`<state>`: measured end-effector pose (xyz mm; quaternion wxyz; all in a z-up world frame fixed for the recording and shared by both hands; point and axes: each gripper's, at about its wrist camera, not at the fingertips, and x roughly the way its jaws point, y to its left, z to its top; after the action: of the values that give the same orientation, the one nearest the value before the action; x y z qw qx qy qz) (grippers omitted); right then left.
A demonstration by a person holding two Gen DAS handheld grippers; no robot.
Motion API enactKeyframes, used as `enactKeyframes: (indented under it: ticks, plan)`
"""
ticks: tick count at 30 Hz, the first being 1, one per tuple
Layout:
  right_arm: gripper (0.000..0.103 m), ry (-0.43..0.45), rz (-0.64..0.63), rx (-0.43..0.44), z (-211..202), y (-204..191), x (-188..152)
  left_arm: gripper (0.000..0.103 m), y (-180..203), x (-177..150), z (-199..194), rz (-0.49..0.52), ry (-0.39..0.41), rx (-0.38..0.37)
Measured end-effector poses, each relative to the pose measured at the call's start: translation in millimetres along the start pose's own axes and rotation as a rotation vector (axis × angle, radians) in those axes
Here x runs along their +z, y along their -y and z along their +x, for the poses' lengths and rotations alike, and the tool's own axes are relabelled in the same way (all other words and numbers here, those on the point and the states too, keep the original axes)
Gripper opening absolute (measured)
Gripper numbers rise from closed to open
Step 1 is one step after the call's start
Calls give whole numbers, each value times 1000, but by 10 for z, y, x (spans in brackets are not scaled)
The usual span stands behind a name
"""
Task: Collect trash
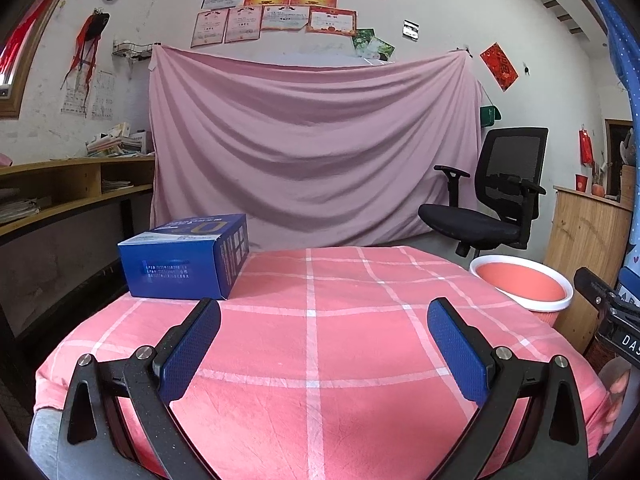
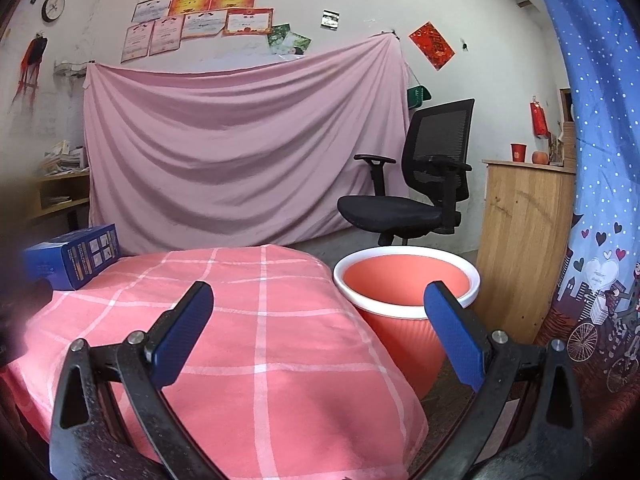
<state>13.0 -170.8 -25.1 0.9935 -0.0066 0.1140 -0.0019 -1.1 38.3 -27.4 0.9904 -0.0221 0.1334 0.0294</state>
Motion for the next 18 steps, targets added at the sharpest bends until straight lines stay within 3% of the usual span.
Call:
enactKeyframes:
  ticks: [18]
  plan:
    - [103, -41, 5, 32, 57, 16, -29, 101, 10, -9, 0, 1, -4, -4]
